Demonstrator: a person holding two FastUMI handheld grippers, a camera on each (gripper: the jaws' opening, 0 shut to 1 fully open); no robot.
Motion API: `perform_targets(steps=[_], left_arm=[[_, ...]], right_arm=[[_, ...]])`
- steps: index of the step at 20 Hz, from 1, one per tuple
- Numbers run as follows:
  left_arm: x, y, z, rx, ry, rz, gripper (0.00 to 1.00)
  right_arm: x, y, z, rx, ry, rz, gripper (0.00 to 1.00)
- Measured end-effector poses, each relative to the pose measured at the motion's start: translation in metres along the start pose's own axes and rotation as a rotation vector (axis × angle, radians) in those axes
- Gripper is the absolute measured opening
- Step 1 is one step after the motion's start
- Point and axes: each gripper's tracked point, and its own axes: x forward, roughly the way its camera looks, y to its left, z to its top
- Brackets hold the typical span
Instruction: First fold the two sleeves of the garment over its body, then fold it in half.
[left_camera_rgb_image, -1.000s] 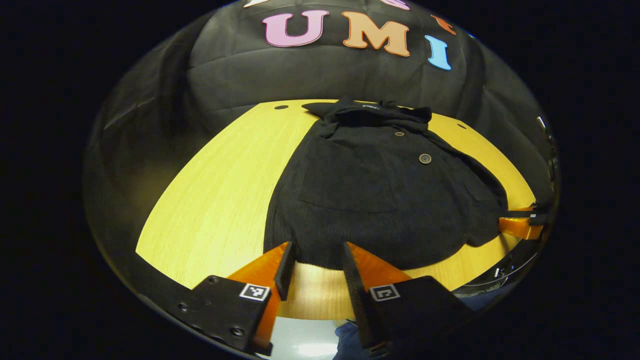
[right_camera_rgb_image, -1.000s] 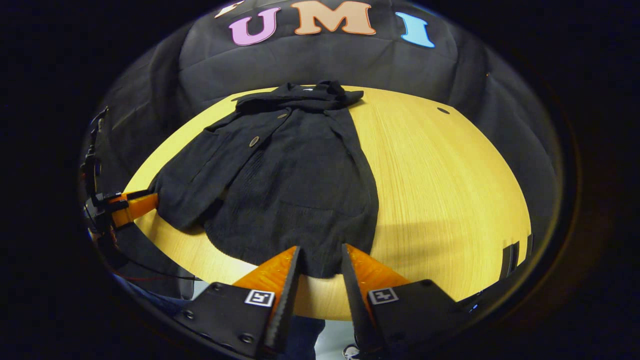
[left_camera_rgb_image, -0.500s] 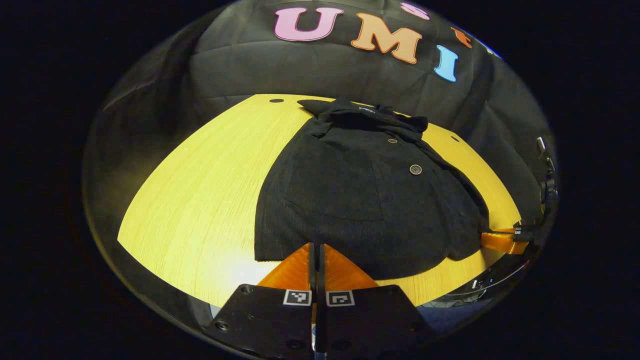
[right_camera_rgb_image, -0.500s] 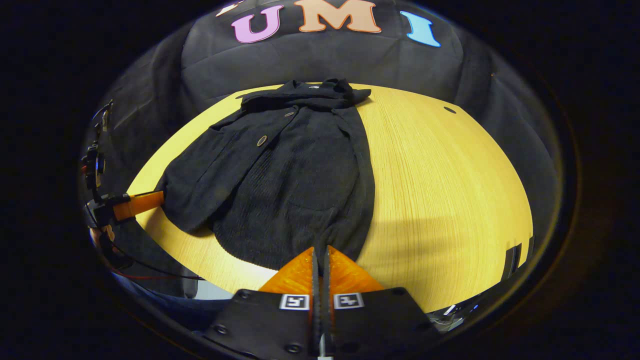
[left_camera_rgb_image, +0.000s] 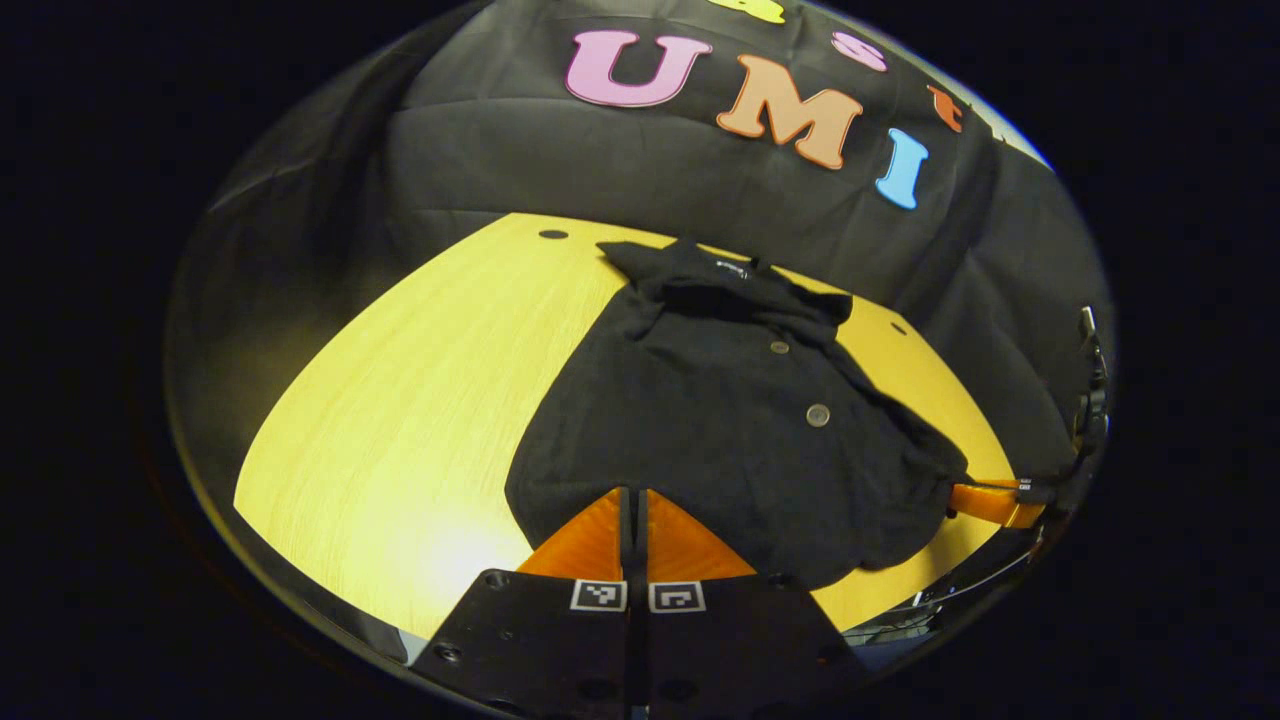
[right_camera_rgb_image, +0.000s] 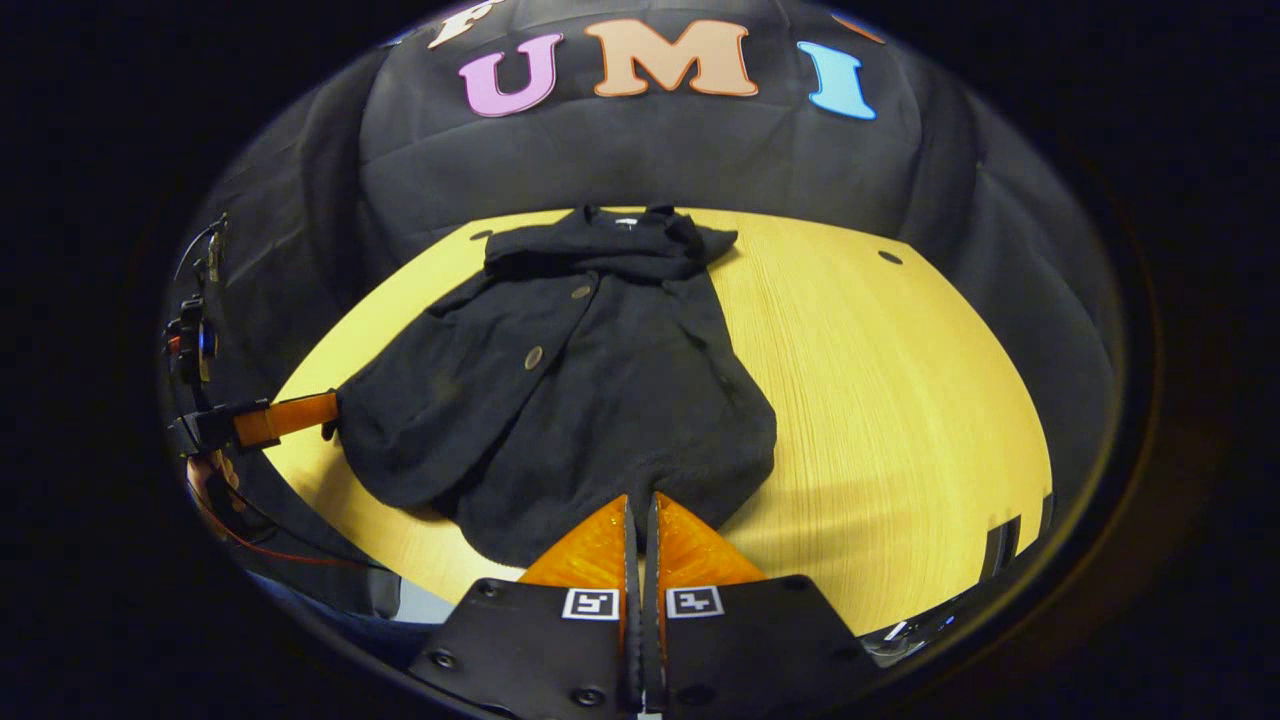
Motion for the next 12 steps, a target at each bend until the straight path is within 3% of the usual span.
perform_targets(steps=[12], left_arm=[[0.056, -0.026, 0.151, 0.011, -0.177, -0.105, 0.00]], right_arm=[[0.028, -0.013, 0.149, -0.037, -0.137, -0.016, 0.03]])
